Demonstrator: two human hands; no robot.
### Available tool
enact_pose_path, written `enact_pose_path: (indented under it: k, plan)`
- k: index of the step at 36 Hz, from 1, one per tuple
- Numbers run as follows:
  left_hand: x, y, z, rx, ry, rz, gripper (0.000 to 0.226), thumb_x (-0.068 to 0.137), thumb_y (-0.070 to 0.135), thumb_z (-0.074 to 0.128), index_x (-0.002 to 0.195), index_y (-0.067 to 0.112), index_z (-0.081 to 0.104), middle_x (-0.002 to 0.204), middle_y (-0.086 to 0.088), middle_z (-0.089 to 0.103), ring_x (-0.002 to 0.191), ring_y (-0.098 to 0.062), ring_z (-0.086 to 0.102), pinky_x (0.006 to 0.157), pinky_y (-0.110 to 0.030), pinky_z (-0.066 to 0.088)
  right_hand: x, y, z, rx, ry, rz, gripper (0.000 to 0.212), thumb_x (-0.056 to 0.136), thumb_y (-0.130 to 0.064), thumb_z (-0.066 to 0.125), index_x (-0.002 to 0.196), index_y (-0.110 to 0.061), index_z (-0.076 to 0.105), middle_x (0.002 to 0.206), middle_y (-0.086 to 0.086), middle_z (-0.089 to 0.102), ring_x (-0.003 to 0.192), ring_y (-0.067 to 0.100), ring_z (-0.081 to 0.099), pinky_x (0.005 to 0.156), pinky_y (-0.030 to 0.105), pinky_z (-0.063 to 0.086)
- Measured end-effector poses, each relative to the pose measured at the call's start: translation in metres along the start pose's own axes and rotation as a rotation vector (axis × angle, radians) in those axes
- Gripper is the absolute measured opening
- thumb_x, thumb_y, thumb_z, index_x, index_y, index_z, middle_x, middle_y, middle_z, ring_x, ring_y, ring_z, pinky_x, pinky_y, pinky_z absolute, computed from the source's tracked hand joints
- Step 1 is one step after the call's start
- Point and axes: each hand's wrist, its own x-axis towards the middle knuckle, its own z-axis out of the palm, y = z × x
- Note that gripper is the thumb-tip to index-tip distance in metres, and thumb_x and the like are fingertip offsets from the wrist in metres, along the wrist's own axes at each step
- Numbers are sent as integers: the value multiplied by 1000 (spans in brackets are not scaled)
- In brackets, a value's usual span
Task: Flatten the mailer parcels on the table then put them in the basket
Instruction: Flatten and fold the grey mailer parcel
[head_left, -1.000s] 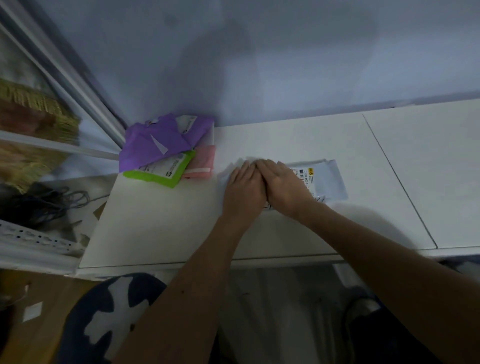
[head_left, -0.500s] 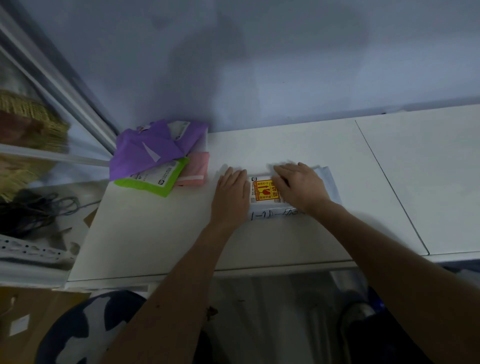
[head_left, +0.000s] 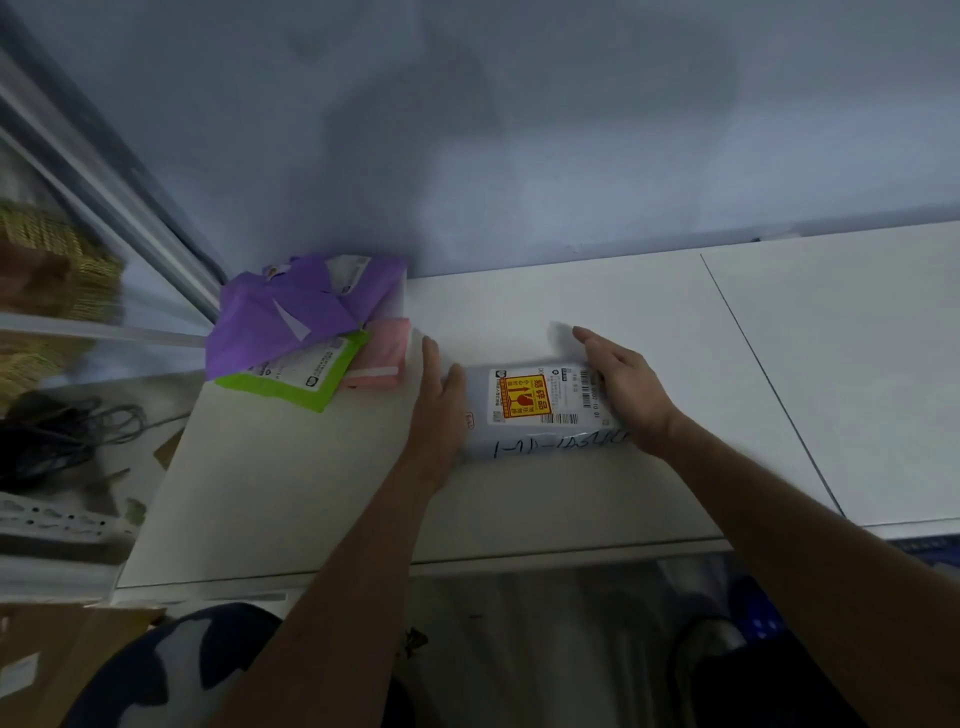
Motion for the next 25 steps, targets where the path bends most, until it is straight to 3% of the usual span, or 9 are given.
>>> enact_pose_path:
  k: [2, 4, 8, 13, 18, 22, 25]
  plan:
    - [0, 1, 0, -51, -15, -4, 53, 104, 35, 29, 151, 38, 6, 156, 19, 12, 131, 6, 22, 112, -19, 24, 0, -1, 0, -7, -1, 4, 38, 101, -42, 37, 134, -34, 54, 116, -13, 66, 101, 7, 64, 90, 28, 51]
    - [0, 3, 0, -53, -20, -17, 52, 104, 37, 28, 152, 37, 7, 158, 16, 11, 133, 5, 21, 116, -27, 18, -1, -1, 1, -33, 7, 4, 37, 101, -42, 36, 133, -36, 54, 110, -16, 66, 97, 3, 64, 80, 20, 50]
    - [-3, 6, -1, -64, -8, -25, 51, 105, 34, 26, 152, 34, 9, 157, 18, 12, 131, 7, 22, 107, -17, 19, 2, 4, 1, -53, 30, 7, 40, 99, -46, 37, 135, -38, 53, 130, -14, 59, 114, 11, 59, 101, 34, 46]
    - [-1, 4, -1, -95, 15, -42, 49, 105, 32, 28, 152, 33, 15, 156, 18, 16, 133, 5, 23, 110, -18, 18, 4, 4, 0, 2, 60, 9, 40, 101, -41, 37, 135, -30, 55, 130, -23, 54, 124, 4, 50, 111, 37, 38]
    - [-1, 5, -1, -90, 13, -61, 48, 104, 35, 29, 151, 37, 17, 153, 22, 20, 134, 2, 27, 112, -24, 23, 3, 1, 3, 4, 65, 23, 39, 100, -46, 36, 131, -35, 57, 129, -22, 56, 120, 7, 54, 105, 37, 44]
    - [-1, 5, 0, -51, 5, -33, 49, 105, 33, 28, 152, 36, 16, 155, 19, 19, 126, 8, 24, 101, -13, 19, 1, -1, 4, 8, 60, 19, 38, 98, -49, 37, 126, -37, 60, 124, -22, 59, 111, 11, 61, 97, 36, 50]
    - [-1, 11, 1, -2, 61, -15, 46, 105, 28, 28, 151, 28, 22, 151, 17, 27, 125, 9, 27, 101, -10, 17, 3, -5, 1, 54, 39, 38, 31, 101, -36, 39, 123, -32, 61, 122, -14, 63, 98, 10, 66, 84, 31, 56]
